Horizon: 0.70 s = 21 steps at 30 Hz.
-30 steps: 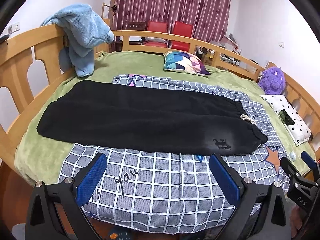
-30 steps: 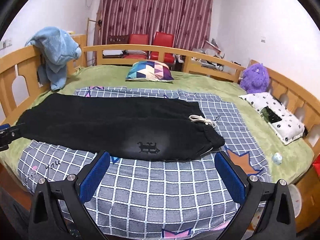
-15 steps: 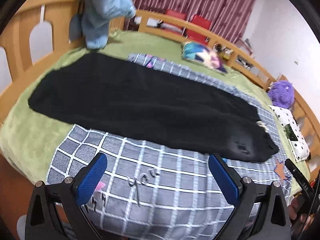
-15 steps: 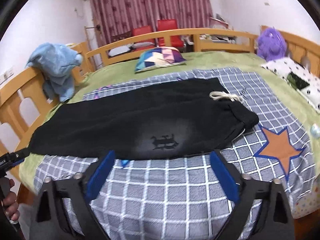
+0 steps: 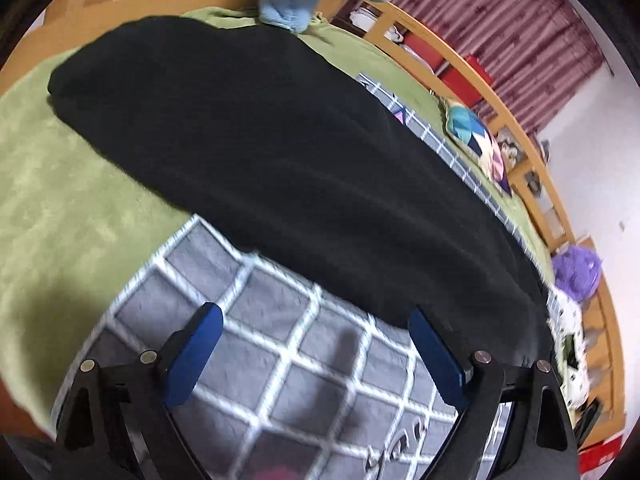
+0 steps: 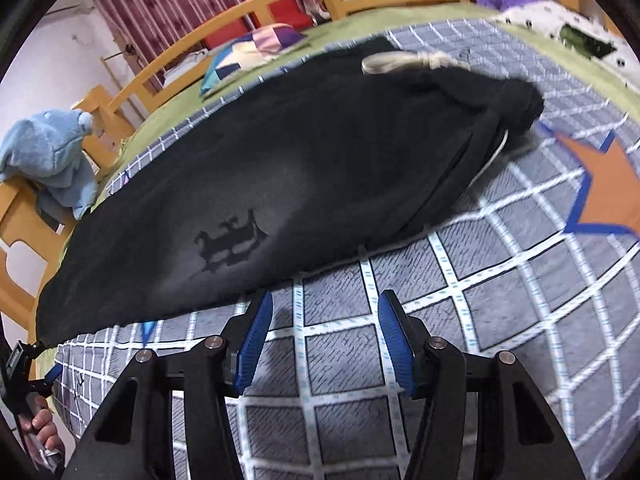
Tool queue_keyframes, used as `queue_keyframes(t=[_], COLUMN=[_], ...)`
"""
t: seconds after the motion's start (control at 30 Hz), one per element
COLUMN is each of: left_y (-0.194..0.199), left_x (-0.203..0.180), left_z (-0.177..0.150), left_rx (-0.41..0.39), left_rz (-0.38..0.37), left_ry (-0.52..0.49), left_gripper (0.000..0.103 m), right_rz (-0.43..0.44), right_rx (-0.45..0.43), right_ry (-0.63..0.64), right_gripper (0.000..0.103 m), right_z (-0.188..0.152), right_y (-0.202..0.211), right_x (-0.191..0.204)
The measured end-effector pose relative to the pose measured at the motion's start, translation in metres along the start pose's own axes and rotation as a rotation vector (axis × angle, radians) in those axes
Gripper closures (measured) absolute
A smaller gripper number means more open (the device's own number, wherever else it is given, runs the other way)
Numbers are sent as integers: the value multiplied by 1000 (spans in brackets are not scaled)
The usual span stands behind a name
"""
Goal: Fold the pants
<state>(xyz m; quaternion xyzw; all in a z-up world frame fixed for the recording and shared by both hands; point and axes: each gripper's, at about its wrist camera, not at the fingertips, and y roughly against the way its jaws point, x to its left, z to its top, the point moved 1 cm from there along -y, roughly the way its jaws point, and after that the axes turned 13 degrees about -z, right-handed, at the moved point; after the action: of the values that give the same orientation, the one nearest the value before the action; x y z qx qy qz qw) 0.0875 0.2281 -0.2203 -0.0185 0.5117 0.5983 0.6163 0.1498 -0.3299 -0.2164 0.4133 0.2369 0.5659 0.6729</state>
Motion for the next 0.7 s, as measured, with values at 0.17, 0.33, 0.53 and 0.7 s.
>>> queue_keyframes(t=[0.17,0.33,0.53,0.7], left_y=[-19,-32,-37,-12], left_x=[1,7,2,-21], left_z=[17,37,60,87], left_rx=[-9,-43,-37,-73], left_rz=[4,18,98,65], left_ry=[-21,37,51,-21], left_gripper=[13,25,91,92], right_rz=[32,45,36,64], right_rx=[-37,-23,-19,-117], right_ry=[-32,-85,-86,-38], right_gripper=[44,44,83,85], right_z=[8,26,43,74], right_y=[-9,-24,-29,3], right_x=[-2,-1,11,27])
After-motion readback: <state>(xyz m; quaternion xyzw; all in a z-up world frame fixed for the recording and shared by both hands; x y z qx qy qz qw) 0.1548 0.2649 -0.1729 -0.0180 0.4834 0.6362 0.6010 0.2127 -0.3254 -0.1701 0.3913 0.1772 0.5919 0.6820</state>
